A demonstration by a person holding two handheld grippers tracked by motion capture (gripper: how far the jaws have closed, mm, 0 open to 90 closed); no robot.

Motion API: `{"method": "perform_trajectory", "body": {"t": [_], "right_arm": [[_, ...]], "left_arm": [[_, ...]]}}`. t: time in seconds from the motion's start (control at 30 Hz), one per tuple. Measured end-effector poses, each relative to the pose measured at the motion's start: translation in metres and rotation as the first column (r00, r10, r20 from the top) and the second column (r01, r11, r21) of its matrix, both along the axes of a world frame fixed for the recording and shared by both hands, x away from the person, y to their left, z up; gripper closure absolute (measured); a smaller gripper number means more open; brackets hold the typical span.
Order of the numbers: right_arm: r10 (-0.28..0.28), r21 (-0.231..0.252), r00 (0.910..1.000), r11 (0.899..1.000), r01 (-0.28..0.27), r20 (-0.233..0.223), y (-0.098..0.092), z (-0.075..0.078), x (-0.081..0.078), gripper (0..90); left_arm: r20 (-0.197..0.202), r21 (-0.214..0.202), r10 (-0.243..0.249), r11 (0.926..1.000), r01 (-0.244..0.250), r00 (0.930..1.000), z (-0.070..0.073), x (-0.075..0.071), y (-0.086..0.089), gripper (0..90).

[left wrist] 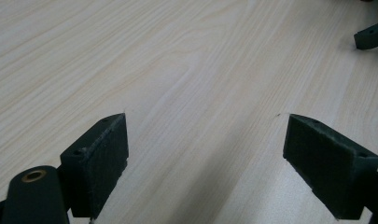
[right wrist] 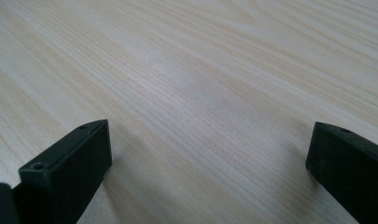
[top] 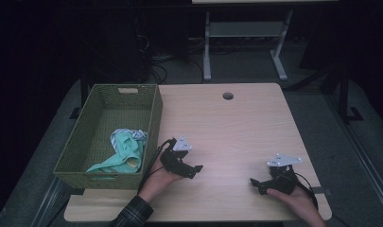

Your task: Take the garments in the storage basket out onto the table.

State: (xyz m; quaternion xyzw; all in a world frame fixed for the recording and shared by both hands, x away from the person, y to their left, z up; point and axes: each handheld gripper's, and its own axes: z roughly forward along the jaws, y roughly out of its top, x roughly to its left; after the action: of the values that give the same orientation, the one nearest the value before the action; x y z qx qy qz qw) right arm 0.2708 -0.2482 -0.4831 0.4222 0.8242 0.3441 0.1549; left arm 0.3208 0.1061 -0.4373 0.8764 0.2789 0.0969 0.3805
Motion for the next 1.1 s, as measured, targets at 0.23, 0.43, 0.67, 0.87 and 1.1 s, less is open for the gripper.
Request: {"method": "perform_trajectory", "body": {"t": [0.23, 0.43, 0.67, 0.87, 1.1], "right_arm": [[0.0, 0.0, 1.0, 1.0, 0.0, 0.0, 0.0, 0.0, 0.0, 0.0], [0.0, 0.0, 1.0, 1.0, 0.0, 0.0, 0.0, 0.0, 0.0, 0.0], [-0.001, 0.0, 1.0, 1.0, 0.001, 0.001, 0.0, 0.0, 0.0, 0.0], [-0.002, 0.0, 1.0, 1.0, 0.002, 0.002, 0.0, 0.0, 0.001, 0.0], [-0.002, 0.0, 1.0, 1.0, 0.002, 0.002, 0.0, 0.0, 0.001, 0.0]], "left_arm": [[0.004, 0.005, 0.002, 1.0, -0.002, 1.0, 0.003, 0.001, 0.0, 13.4], [-0.003, 0.0, 0.008, 1.0, -0.008, 1.0, 0.006, 0.001, 0.0, 13.4], [-0.006, -0.006, 0.013, 0.9999, -0.013, 0.9999, 0.009, 0.003, 0.001, 13.4], [0.0, -0.005, 0.015, 0.9999, -0.015, 0.9999, 0.012, 0.003, 0.001, 13.4], [0.0, 0.004, 0.009, 0.9999, -0.009, 1.0, 0.015, 0.005, 0.001, 13.5]]}}
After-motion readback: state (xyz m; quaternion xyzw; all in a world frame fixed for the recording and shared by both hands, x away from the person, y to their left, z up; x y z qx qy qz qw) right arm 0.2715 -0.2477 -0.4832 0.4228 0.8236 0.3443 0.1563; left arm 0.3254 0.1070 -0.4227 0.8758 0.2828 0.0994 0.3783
